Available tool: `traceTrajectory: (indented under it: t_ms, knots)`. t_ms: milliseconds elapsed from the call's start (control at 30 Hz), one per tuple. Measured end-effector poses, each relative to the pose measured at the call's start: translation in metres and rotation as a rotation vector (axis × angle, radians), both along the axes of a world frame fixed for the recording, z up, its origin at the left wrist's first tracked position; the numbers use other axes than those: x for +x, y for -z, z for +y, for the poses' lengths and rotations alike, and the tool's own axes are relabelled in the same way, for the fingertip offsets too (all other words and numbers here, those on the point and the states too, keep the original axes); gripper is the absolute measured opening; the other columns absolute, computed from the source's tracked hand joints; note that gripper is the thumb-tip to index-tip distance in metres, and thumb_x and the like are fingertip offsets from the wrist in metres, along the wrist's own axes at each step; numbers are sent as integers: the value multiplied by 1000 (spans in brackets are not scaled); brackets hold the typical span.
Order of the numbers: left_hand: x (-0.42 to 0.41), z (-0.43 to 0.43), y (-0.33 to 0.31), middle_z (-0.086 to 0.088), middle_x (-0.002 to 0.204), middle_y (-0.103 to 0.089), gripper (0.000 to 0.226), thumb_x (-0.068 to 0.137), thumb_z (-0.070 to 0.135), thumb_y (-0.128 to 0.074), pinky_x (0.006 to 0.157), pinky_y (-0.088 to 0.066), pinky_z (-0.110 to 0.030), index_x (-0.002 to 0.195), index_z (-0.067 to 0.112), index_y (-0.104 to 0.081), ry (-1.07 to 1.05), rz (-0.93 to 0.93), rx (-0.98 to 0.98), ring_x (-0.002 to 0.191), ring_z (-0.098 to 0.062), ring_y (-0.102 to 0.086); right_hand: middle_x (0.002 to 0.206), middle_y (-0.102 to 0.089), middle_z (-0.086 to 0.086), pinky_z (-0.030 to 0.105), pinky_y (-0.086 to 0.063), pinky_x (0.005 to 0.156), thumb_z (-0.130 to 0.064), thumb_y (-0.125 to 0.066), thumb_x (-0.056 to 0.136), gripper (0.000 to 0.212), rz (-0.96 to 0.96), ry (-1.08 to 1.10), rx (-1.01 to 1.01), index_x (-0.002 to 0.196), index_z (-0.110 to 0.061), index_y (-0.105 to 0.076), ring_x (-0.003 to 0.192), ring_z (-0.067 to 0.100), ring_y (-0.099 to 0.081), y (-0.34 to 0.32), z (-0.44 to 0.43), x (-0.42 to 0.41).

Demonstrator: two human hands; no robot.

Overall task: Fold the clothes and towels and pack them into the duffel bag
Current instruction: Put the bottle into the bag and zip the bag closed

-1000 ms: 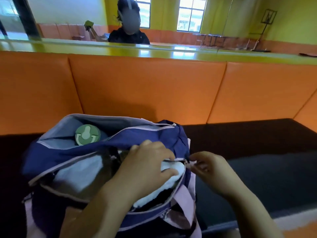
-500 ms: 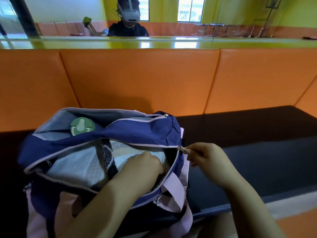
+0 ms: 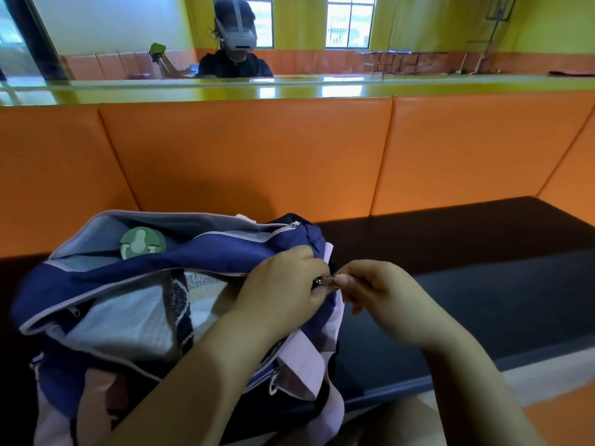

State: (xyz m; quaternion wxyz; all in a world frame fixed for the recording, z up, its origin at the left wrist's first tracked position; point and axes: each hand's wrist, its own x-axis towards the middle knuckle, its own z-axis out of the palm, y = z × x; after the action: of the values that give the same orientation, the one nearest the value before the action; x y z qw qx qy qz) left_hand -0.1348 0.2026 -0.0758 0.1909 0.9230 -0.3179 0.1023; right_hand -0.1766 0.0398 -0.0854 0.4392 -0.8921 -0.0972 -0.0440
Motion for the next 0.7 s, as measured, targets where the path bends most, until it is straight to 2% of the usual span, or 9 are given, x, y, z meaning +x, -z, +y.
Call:
traceTrajectory:
  t_ms: [67,133,233,333,400,433,533,600,700]
  knots:
    - [1,-2,4,7,75,-37,15,90,29,-53,52,-28,-22,87,19,-64,-33,2,-47,71,-15,-48,68,-62,-1,17,-48,59,-16,-51,96,22,12,7,132,84,-11,-68,61,2,-55,3,-6,1]
    - [1,-1,8,7,77,-41,15,91,27,-51,54,-32,-21,87,18,-63,-60,6,-87,70,-13,-46,69,-65,-6,17,-48,60,-12,-54,94,18,-10,52,182,84,-17,-69,63,1,-57,7,-13,4]
    - [-1,2,10,4,85,-57,14,89,27,-53,64,-46,-31,87,18,-64,-90,35,-171,78,-17,-56,80,-67,-14,13,-47,65,-12,-65,87,21,-71,131,24,86,-33,-65,73,0,-61,17,-17,12]
    - [-6,4,8,7,88,-61,11,88,25,-56,58,-38,-13,90,21,-67,-124,62,-251,77,-9,-56,102,-59,-10,12,-45,76,-12,-73,79,38,-120,73,-81,109,-32,-63,89,2,-57,25,-4,22]
    - [-6,6,8,8,88,-61,9,88,23,-59,58,-36,-9,91,23,-67,-111,55,-258,77,-6,-55,110,-54,-7,21,-44,83,-13,-73,79,46,-152,18,-135,121,-27,-60,98,7,-54,30,9,29]
    - [-6,8,8,8,88,-61,9,88,22,-60,61,-38,-9,92,23,-68,-102,51,-257,77,-6,-55,110,-54,-6,28,-46,83,-14,-72,79,43,-190,11,-170,119,-25,-62,99,11,-55,33,15,31]
    - [-6,15,9,7,82,-61,7,87,20,-62,64,-45,-17,88,22,-69,-109,51,-243,72,-8,-55,95,-55,-8,41,-50,72,-14,-71,80,24,-299,59,-219,103,-18,-70,88,18,-58,40,21,34]
    - [-6,23,10,8,79,-61,6,86,21,-64,64,-47,-22,84,23,-69,-140,61,-241,70,-8,-56,88,-51,-13,40,-49,71,-14,-70,82,18,-282,123,-198,99,-17,-71,84,18,-58,44,17,33]
    - [-7,40,11,10,82,-66,6,84,25,-67,70,-53,-31,80,28,-70,-207,117,-262,74,-6,-60,90,-56,-8,40,-50,73,-15,-67,84,16,-235,188,-186,100,-18,-72,86,18,-58,47,13,28]
